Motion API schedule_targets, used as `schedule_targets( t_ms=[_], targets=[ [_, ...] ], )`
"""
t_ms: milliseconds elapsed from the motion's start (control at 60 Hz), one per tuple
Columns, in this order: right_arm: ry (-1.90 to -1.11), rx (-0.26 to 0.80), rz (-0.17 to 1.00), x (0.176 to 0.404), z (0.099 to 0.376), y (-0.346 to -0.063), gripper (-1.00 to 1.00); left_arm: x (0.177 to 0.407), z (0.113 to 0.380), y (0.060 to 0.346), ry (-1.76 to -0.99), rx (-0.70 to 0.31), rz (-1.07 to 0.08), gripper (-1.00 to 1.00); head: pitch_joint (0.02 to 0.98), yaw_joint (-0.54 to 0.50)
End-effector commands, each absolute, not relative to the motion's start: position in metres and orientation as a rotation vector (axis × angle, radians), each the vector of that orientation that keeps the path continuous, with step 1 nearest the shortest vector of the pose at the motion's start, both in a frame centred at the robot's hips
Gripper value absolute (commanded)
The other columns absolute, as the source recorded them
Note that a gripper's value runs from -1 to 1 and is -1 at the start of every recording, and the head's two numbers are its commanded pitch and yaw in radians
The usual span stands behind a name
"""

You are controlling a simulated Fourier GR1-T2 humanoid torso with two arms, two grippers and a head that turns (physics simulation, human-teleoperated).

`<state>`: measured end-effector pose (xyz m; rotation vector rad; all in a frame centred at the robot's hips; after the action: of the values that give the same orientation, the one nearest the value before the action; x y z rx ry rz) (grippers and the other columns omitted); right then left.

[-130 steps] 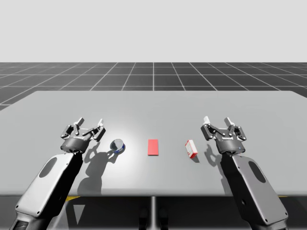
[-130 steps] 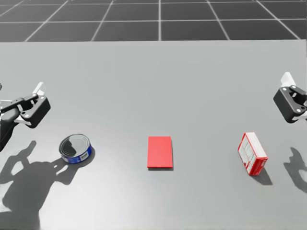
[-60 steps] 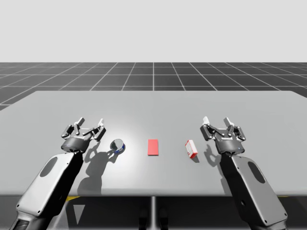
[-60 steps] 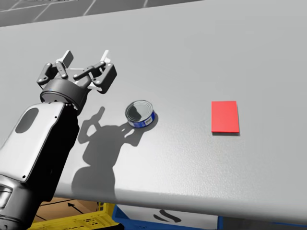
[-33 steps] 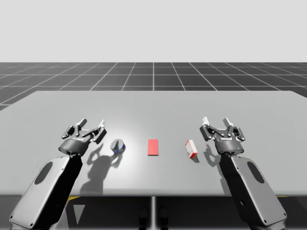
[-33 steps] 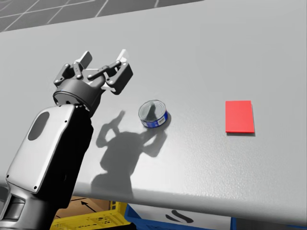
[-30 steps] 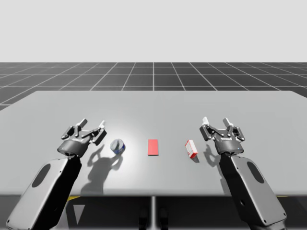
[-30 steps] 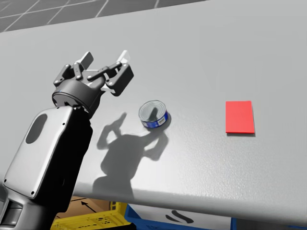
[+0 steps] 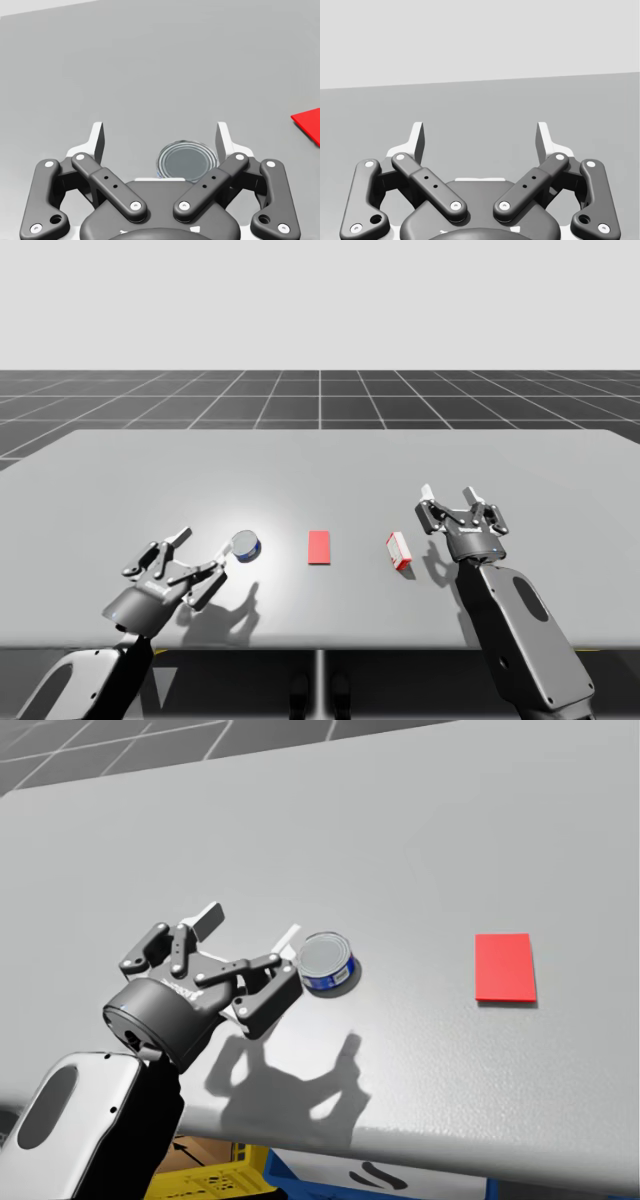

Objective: Look at the card. If it is red, pick the object on the left. If it is green, pick the object on the right.

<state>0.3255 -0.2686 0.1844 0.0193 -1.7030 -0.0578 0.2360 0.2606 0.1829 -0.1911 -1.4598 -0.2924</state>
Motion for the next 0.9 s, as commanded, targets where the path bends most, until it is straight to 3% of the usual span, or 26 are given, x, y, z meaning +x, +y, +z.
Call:
schedule_targets(
  t_ms=[17,217,900],
  targets=[
    [-1.704,0.021,-0.058,0.326,0.184,-0.269,-1.00,0.214,0.159,0.251,-1.397,-0.196,-0.333,-1.00,0.870,0.32],
    [-1.704,0.022,-0.058,0.326,0.185,-0.269,-1.00,0.217,0.135,0.243,-1.350,-0.214,-0.328,-1.00,0.867,0.32],
    [-1.718,0.018,-0.062,0.326,0.187,-0.271,-1.00,0.277,0.117,0.222,-1.299,-0.217,-0.247,-1.00,0.871,0.30]
  ],
)
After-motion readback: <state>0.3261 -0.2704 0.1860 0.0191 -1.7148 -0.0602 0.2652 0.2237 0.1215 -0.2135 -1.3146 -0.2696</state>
